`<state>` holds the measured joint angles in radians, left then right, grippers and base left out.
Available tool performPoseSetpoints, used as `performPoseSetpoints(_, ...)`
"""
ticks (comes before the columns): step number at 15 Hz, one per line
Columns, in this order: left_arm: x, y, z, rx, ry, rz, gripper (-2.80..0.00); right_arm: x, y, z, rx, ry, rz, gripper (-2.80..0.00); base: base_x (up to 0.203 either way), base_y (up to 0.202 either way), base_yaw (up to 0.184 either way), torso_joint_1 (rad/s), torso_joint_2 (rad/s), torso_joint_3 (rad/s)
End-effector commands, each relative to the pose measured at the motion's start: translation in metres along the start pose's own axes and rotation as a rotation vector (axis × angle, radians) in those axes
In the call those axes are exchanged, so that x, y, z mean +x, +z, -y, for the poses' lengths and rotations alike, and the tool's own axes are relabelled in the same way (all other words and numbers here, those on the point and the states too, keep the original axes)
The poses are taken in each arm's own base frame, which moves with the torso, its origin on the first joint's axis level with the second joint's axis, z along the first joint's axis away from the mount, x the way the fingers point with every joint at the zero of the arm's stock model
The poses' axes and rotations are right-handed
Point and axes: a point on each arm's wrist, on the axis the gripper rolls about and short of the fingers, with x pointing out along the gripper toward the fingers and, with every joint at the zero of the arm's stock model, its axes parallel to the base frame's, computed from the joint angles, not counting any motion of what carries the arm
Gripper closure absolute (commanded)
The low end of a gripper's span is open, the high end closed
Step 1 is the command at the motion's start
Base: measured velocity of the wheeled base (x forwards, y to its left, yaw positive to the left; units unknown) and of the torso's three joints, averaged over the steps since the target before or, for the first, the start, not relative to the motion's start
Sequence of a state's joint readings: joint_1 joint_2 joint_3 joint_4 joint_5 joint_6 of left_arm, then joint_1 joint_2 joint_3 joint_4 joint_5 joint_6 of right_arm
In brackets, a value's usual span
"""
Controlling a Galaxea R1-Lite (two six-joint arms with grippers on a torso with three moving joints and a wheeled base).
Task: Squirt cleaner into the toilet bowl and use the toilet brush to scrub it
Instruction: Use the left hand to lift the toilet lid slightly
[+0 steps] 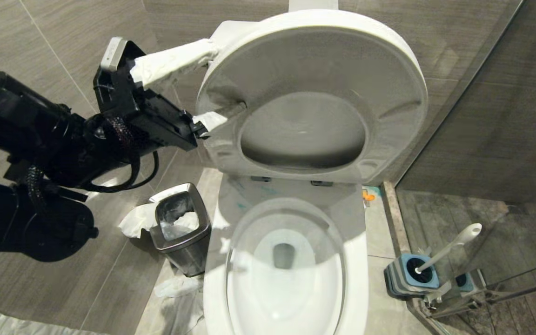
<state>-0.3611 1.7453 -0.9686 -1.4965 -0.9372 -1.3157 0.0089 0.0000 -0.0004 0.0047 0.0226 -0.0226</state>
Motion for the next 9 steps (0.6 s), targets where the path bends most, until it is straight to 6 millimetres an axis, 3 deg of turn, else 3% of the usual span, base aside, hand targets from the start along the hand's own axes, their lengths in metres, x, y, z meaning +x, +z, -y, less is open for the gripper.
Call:
performPoseSetpoints(1,0.008,0.011,-0.002,-0.004,0.01,0.048,-2.8,0.0,0.0,0.0,0.0,0.001,0.0,0.0,0.0,0.0,0.0,0.0,0.0,0.0)
performPoseSetpoints(9,0.016,0.018,-0.02,0.062,0.084,0.14,-2.8,0.0,0.0,0.0,0.0,0.001,0.0,0.0,0.0,0.0,0.0,0.0,0.0,0.0)
